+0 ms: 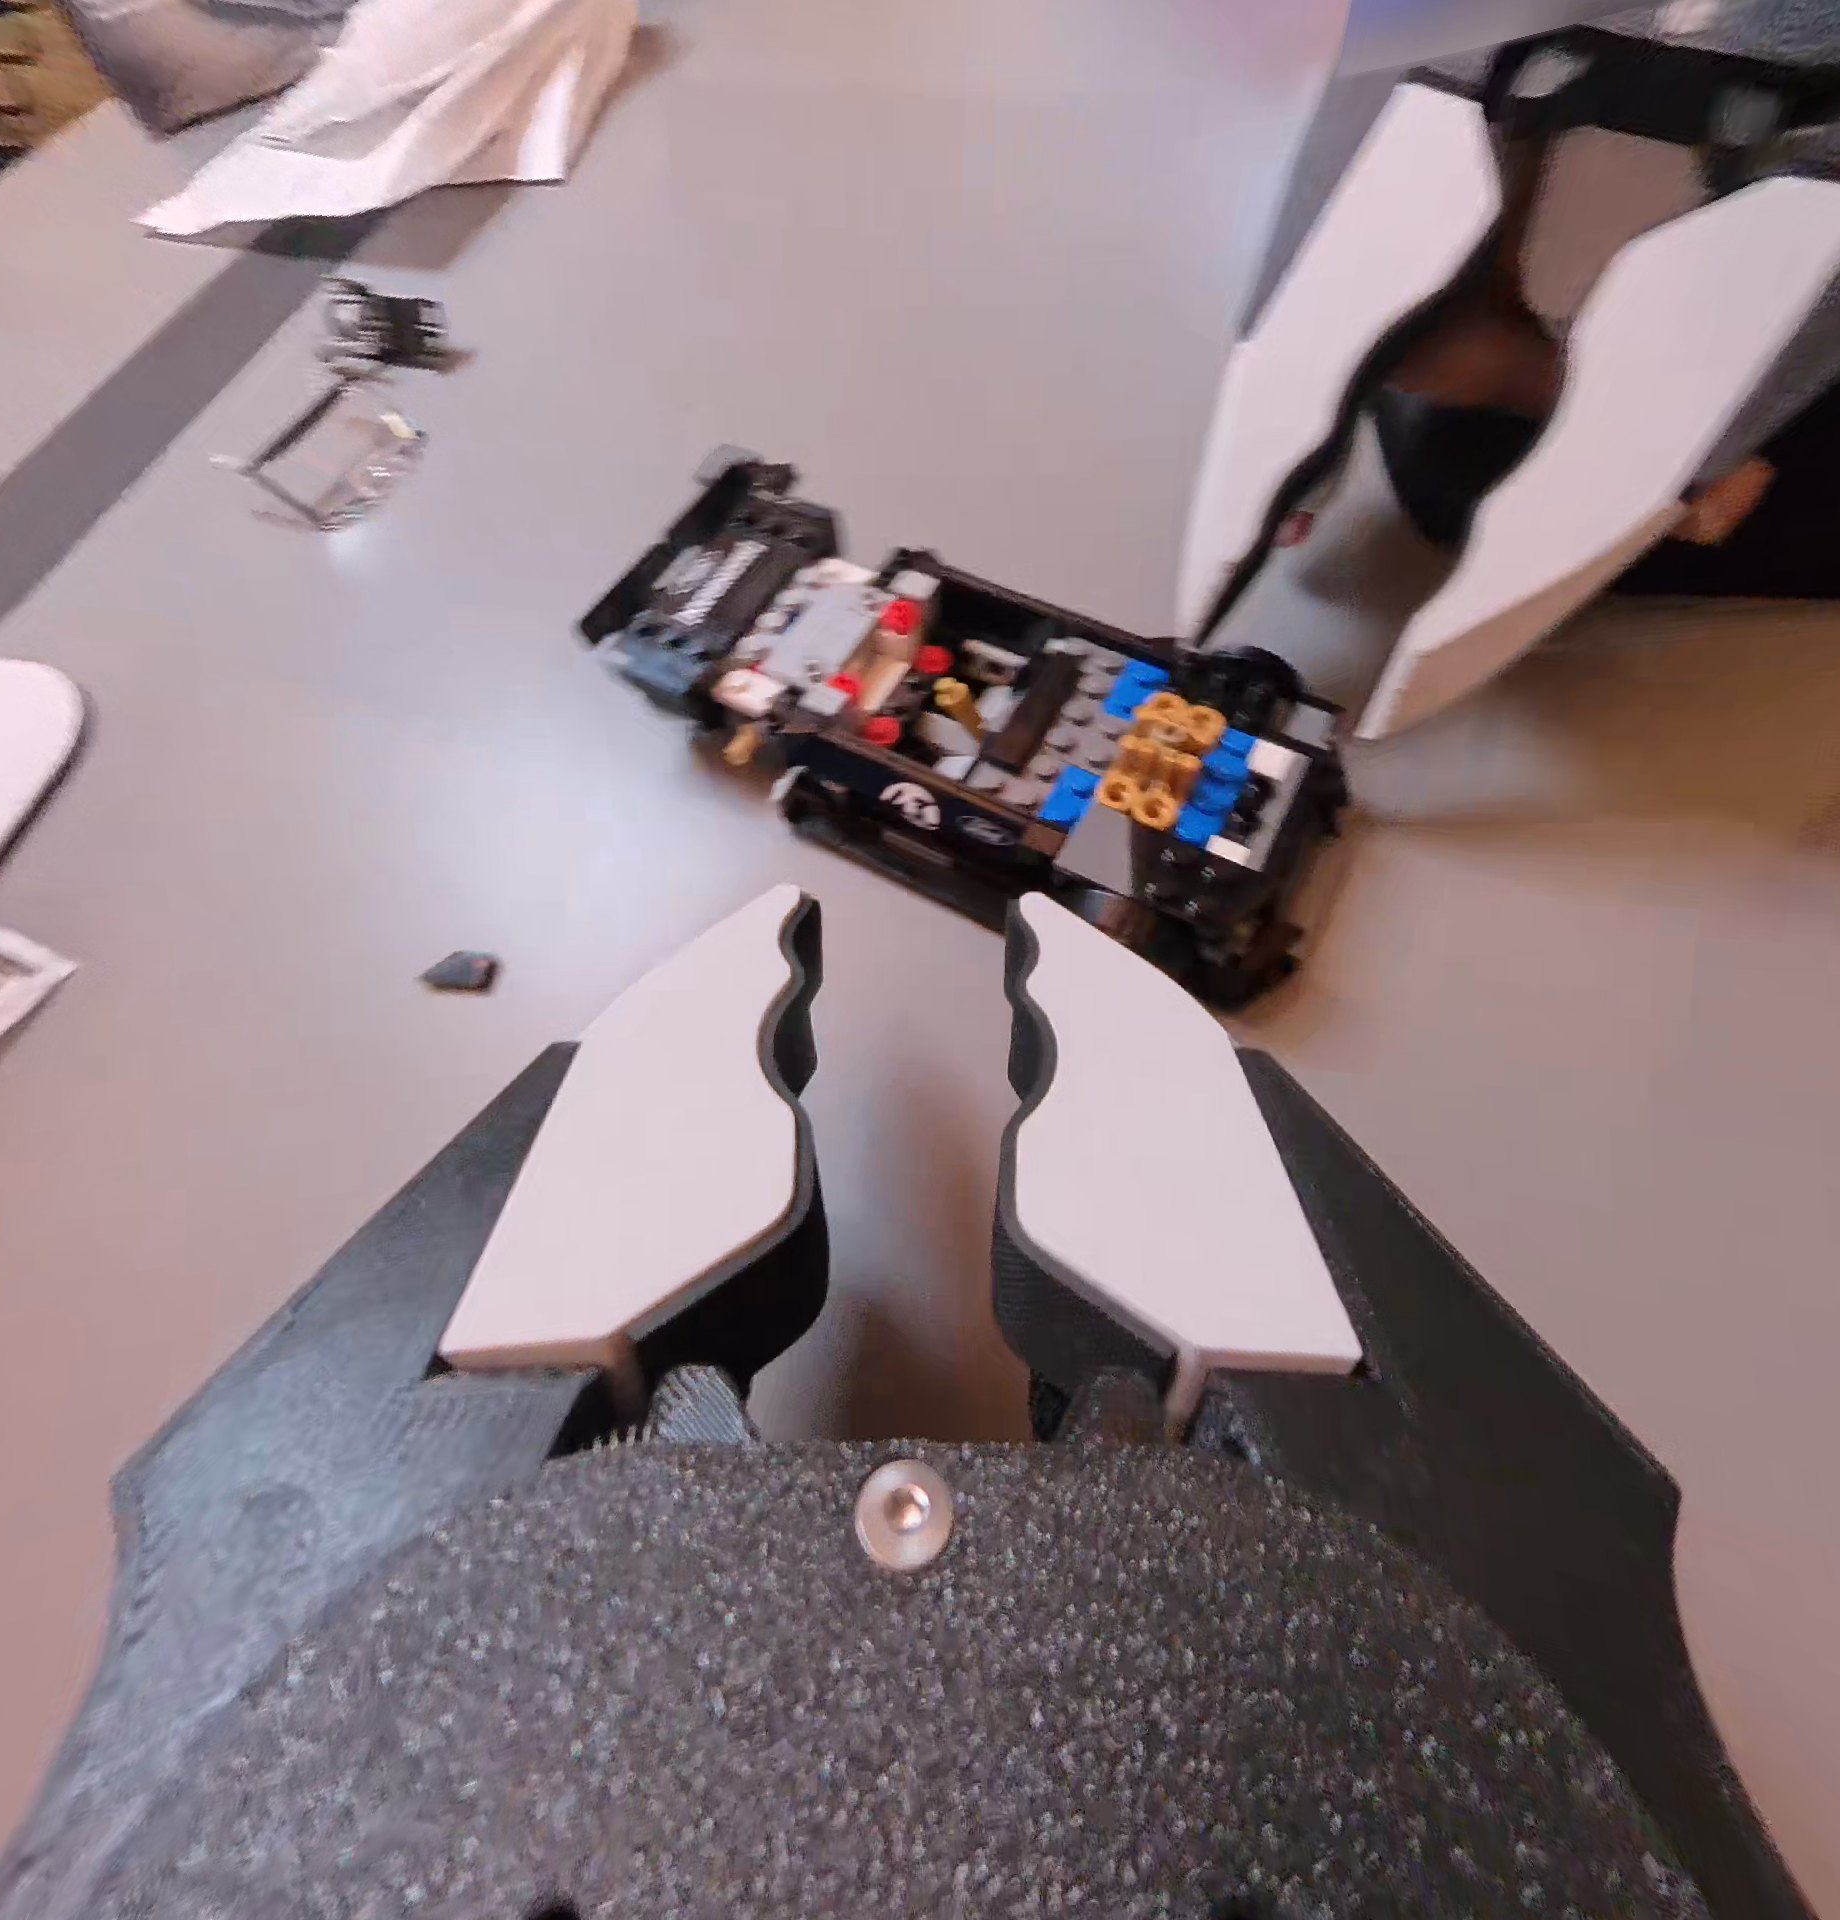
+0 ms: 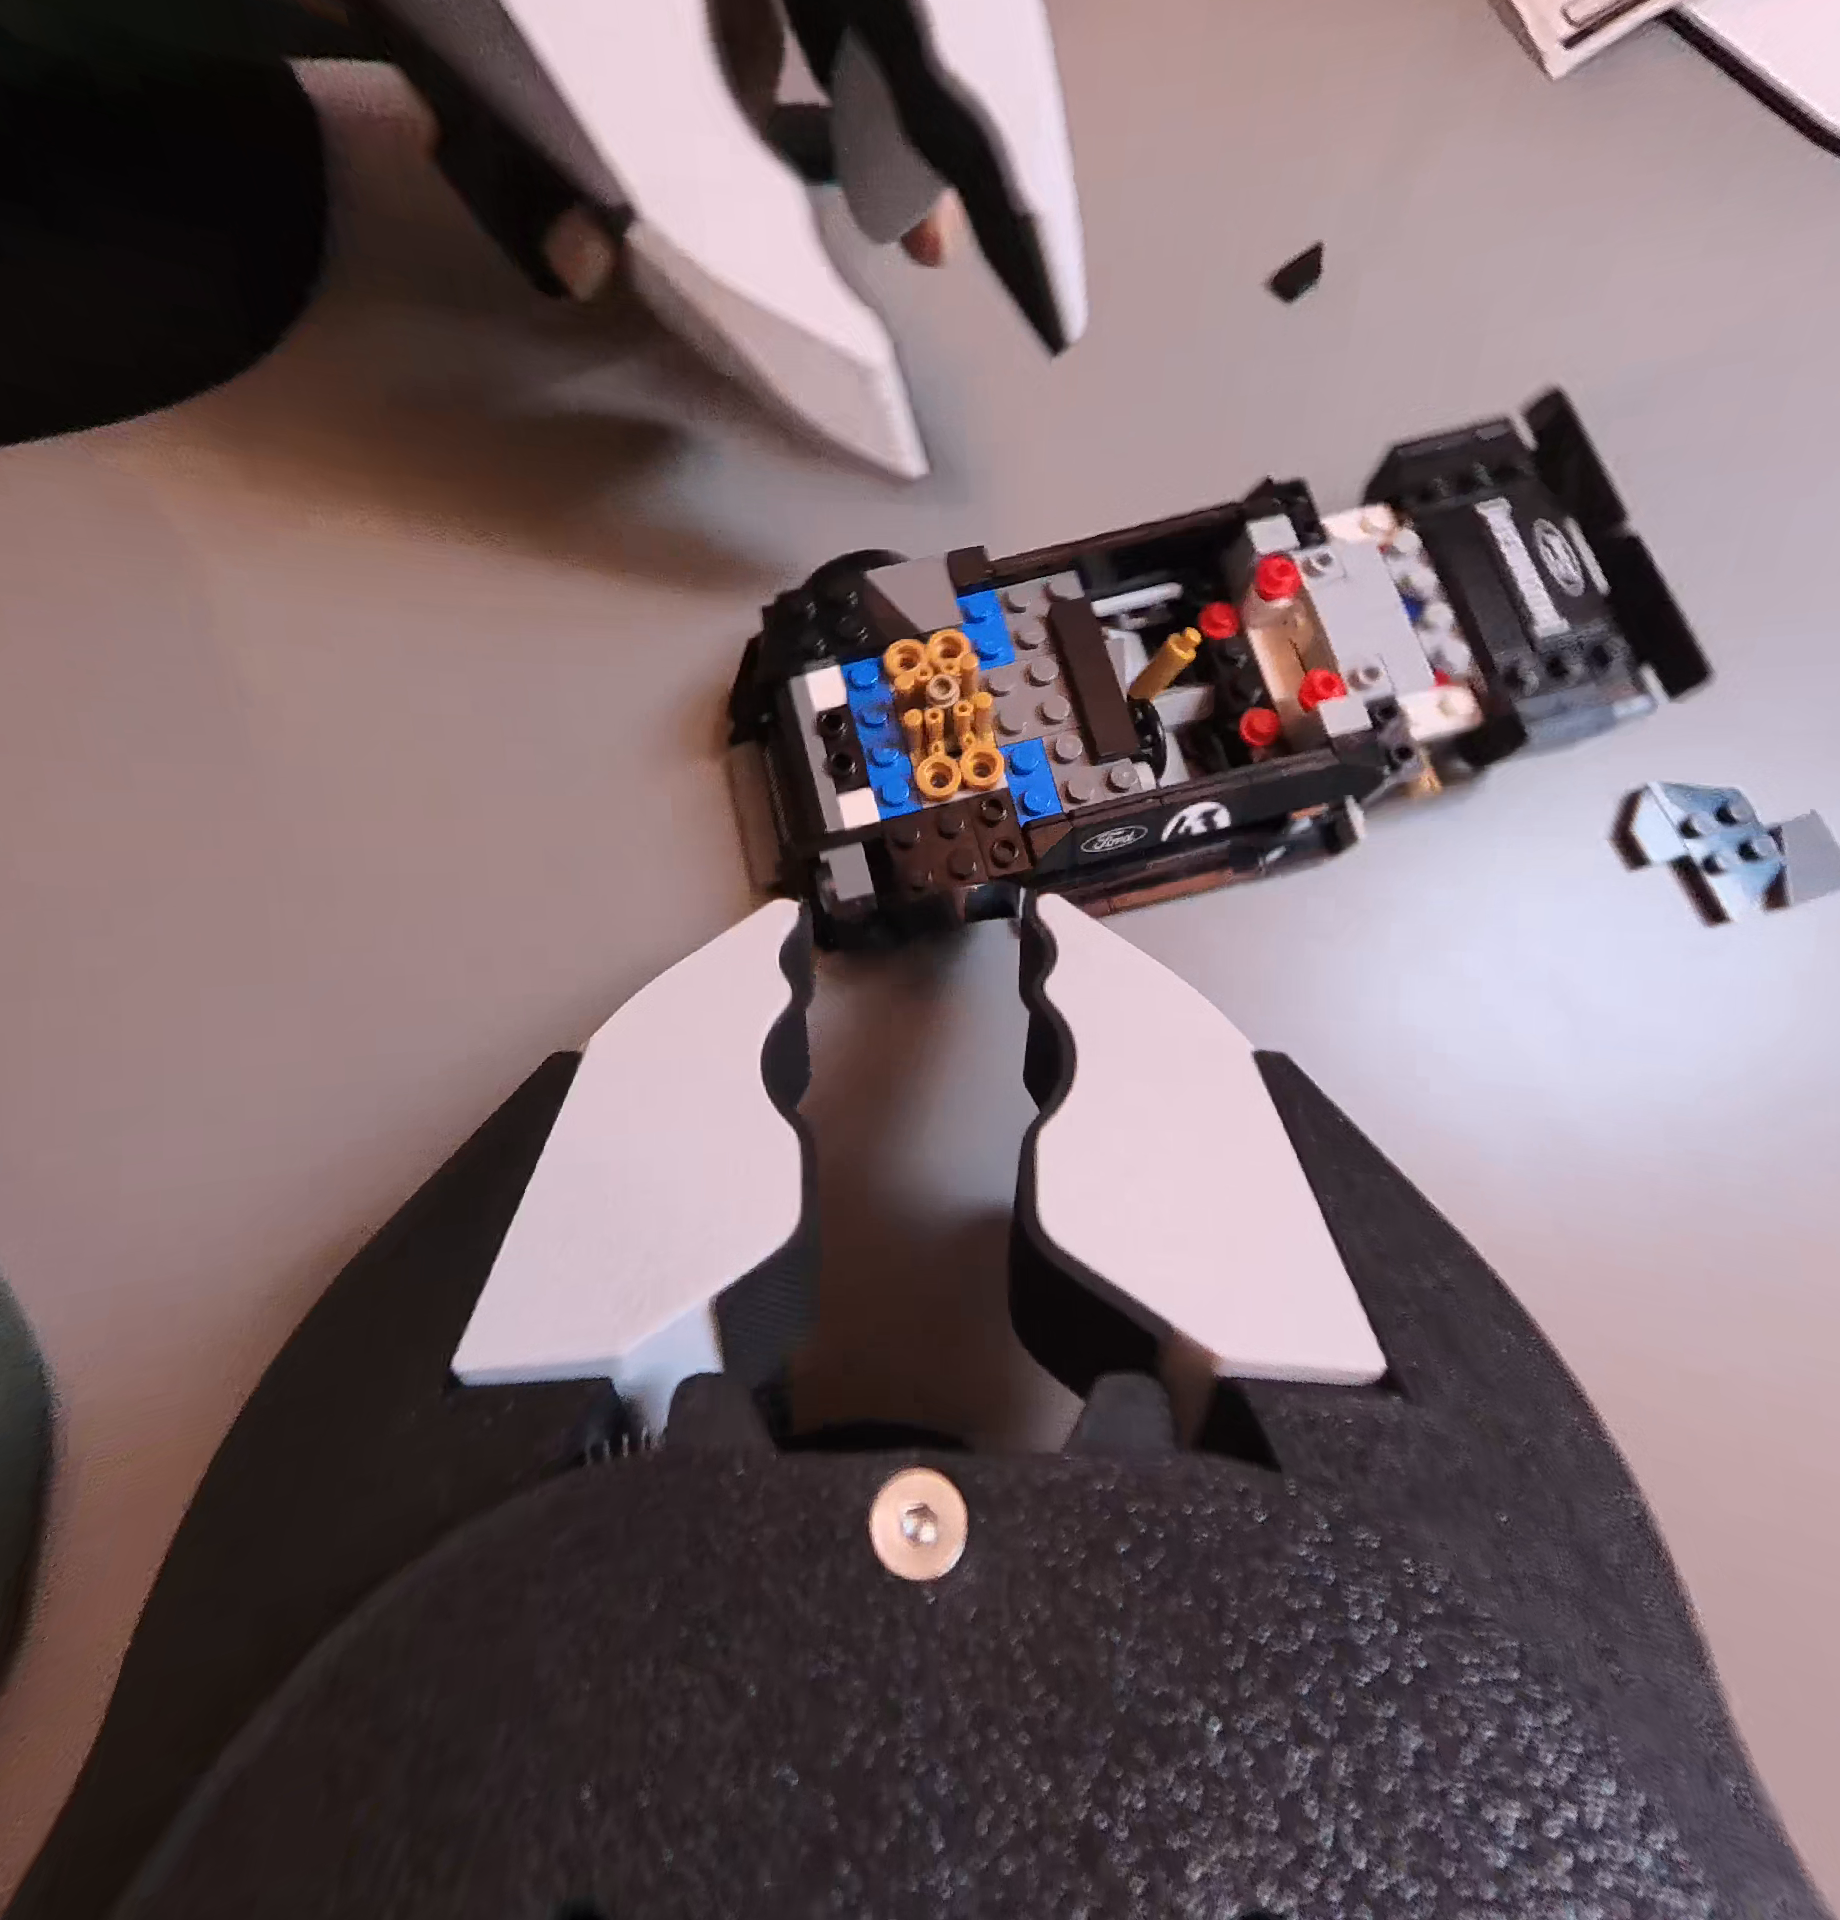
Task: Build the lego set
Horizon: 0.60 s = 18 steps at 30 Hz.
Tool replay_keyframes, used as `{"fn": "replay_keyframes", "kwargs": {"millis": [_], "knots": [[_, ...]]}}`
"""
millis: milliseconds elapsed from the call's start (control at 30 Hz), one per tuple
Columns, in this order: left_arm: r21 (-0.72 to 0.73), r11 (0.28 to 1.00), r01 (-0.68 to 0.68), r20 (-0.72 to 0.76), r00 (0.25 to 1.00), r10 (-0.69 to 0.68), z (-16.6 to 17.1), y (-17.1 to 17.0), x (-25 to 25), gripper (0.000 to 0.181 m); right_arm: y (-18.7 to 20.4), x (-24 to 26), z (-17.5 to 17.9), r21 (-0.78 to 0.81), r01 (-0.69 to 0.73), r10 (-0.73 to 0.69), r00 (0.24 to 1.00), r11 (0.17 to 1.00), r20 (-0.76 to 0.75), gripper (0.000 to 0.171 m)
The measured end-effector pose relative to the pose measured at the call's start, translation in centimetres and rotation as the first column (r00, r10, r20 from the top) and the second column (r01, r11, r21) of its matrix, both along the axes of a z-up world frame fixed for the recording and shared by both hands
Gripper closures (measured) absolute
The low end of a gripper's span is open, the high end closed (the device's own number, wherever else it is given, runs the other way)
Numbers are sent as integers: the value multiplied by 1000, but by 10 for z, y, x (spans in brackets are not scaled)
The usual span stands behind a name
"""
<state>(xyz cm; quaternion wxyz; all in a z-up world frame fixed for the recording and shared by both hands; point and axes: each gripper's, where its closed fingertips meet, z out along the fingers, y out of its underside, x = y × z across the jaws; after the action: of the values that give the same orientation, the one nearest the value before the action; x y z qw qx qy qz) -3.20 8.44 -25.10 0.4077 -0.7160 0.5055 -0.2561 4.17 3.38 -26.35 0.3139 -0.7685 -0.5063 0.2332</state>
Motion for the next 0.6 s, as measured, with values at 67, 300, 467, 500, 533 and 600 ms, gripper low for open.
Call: {"fn": "replay_keyframes", "kwargs": {"millis": [67, 300, 467, 500, 533, 600], "knots": [[25, 998, -66, -14, 998, 66, -1, 13, -10, 149, -2, -4, 3, 12, -30, 30, 999, 999, -22, 135], [9, 944, -329, -62, 942, 329, -13, 71, -48, 152, -5, -12, 8, 14, -103, 104, 992, 995, -68, 146], [-66, 942, -329, -129, 939, 319, -26, 88, -39, 151, -10, -27, 8, 55, -166, 169, 984, 985, -64, 147], [-72, 943, -326, -149, 938, 313, -28, 89, -38, 153, -11, -29, 11, 64, -170, 175, 981, 983, -85, 147], [-66, 941, -332, -165, 934, 318, -29, 92, -38, 154, -11, -29, 16, 73, -172, 180, 977, 982, -115, 147], [-68, 935, -348, -174, 927, 332, -29, 96, -37, 156, -9, -28, 26, 78, -160, 172, 968, 984, -182, 147]]}}
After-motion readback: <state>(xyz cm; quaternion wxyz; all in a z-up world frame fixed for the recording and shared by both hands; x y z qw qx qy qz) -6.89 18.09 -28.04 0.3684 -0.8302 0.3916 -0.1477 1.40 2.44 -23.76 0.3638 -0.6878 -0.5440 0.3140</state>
